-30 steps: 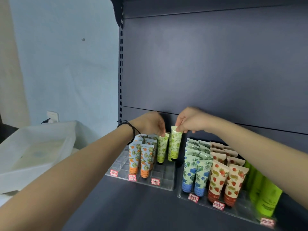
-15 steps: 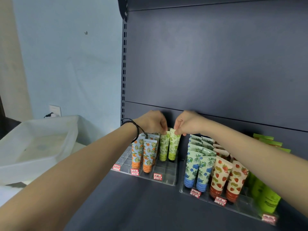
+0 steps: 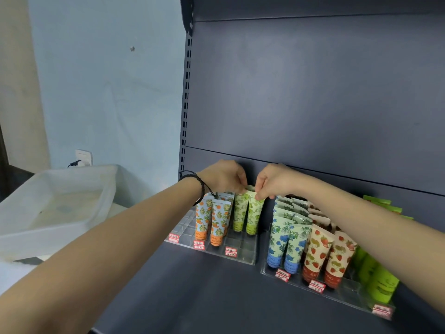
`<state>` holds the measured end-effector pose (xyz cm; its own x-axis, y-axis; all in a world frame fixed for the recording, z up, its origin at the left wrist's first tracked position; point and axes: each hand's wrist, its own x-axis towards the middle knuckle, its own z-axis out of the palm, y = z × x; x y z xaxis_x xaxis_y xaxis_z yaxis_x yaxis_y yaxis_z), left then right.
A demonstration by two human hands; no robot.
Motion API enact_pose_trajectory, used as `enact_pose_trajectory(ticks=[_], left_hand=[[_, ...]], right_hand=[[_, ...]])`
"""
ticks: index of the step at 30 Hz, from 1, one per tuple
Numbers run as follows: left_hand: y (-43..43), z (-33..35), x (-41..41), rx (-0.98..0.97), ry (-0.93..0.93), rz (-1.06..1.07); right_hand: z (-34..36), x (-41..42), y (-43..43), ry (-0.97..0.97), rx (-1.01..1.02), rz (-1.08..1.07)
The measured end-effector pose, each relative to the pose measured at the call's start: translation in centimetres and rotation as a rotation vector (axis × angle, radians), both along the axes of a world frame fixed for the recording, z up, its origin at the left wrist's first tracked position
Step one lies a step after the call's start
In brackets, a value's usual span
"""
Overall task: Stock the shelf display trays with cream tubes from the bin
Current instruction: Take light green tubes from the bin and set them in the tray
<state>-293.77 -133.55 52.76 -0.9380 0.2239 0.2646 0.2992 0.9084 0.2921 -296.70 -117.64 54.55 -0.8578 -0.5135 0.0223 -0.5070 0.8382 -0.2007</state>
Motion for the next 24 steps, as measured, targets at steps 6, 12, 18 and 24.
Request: enact_pose_trajectory(ticks=[6,12,18,24], left_hand=[[-1.7,1.2,3.4,0.057,0.134,0.002],[-6.3,1.6,11.4,-0.224,0.234,0.122],[-12.2,-0.1,23.3,-0.440,0.169,0.322],[-20.0,-6.0,36.4,-0.479,-0.036,0.511]], right_hand=[[0.7,1.8,-0.3,0.163,-0.104,0.009],[0.2,8.2,-3.2,0.358,-0.005,0.118],[-1.0,16.8,-9.7,0.368,-0.087,0.287],[-6.6,26.1,-18.5,0.164,-0.162,0.586]])
